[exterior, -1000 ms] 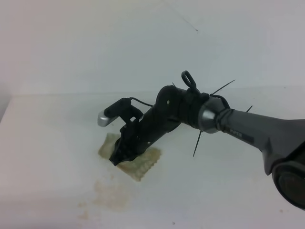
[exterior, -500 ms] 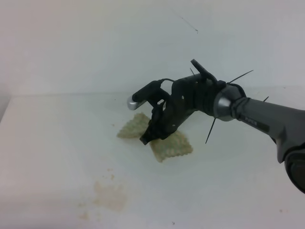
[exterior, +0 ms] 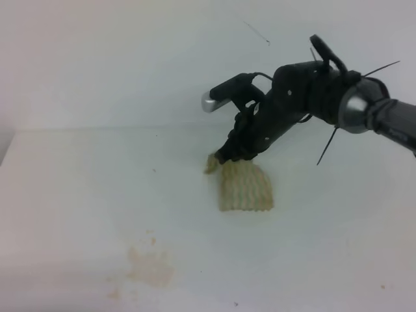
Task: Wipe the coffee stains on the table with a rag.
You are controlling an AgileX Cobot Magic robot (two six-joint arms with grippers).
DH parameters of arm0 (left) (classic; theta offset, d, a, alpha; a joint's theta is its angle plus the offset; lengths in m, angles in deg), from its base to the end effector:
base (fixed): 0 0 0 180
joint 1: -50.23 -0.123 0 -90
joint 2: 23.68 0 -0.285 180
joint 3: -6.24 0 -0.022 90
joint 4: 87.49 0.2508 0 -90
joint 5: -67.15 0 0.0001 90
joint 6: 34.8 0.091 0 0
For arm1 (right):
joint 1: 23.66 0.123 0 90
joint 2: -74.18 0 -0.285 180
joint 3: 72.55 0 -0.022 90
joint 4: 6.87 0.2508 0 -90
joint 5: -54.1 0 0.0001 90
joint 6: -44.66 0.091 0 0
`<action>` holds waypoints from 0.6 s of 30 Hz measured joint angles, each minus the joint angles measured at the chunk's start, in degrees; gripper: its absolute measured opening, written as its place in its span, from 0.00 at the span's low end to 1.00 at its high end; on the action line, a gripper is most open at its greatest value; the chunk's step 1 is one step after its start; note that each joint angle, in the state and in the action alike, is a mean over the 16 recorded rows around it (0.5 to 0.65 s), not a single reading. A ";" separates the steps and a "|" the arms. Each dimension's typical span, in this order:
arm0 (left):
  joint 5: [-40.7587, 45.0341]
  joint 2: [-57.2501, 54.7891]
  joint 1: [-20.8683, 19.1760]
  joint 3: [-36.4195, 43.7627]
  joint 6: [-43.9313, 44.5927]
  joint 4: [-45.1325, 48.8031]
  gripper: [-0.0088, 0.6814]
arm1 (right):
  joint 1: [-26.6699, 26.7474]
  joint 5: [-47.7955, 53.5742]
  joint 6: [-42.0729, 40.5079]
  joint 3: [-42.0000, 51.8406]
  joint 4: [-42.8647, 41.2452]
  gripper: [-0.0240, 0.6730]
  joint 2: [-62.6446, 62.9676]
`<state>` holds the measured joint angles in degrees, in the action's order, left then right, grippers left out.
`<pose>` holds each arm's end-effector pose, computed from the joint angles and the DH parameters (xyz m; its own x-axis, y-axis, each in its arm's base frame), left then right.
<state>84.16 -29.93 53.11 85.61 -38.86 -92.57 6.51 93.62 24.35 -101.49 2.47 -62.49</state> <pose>0.0537 -0.0051 0.1752 -0.2264 -0.1438 -0.9634 0.0409 0.9868 -0.1569 0.4295 0.2606 0.1873 -0.5811 -0.5982 -0.5519 -0.6983 0.7147 -0.0394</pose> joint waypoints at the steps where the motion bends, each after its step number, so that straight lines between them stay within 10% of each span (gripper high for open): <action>1: 0.00 0.00 0.00 0.00 0.00 0.00 0.01 | -0.17 -0.85 -0.11 1.64 0.49 0.06 1.45; 18: 0.00 0.00 0.00 0.00 0.00 0.00 0.01 | -0.74 -21.17 3.67 30.01 11.19 0.06 23.15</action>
<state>84.16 -29.93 53.11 85.61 -38.86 -92.57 5.76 72.46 28.01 -71.48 13.66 -39.33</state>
